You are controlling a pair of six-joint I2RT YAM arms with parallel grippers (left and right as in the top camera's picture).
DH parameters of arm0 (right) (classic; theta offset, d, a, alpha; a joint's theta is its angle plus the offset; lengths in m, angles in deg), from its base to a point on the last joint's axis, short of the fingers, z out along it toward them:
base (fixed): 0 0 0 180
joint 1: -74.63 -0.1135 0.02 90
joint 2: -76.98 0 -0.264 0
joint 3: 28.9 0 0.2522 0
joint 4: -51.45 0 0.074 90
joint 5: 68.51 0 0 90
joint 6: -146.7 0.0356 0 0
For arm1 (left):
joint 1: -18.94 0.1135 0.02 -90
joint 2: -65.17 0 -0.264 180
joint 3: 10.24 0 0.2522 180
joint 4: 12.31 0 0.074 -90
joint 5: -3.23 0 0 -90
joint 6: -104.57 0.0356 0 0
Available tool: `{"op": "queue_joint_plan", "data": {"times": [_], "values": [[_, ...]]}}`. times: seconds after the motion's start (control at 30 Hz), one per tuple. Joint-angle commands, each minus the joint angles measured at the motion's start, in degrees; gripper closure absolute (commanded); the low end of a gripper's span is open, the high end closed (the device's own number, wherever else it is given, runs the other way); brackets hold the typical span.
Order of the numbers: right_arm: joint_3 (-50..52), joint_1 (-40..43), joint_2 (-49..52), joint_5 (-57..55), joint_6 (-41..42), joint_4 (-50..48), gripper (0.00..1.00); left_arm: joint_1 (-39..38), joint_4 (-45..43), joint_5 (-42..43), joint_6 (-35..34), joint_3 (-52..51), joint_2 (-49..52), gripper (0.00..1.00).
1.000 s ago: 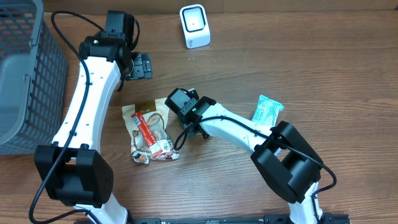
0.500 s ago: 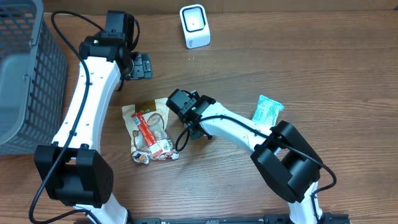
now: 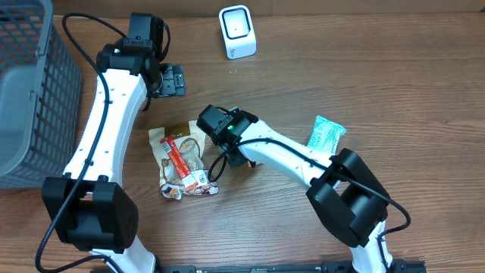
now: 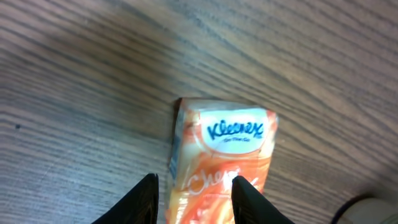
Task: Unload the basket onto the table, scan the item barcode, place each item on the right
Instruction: 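Lower the Kleenex pack beside the snack bag and open the right gripper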
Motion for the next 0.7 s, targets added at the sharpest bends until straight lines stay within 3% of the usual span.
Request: {"op": "queue_joint_plan", "data": {"times": [0.0, 0.43, 0.67], "values": [[-0.9, -0.9, 0.3, -0.4, 1.6, -0.4, 0.61, -0.1, -0.1, -0.7, -0.2, 0.9, -0.9, 0.0], [0.5, -0.8, 0.4, -0.5, 1.6, -0.7, 0.61, -0.1, -0.1, -0.8, -0.2, 0.9, -0.9, 0.0], [7.6, -0.5, 0.4, -0.7, 1.2, -7.8, 0.6, -0.1, -0.1, -0.7, -0.2, 0.9, -0.9, 0.0]]}}
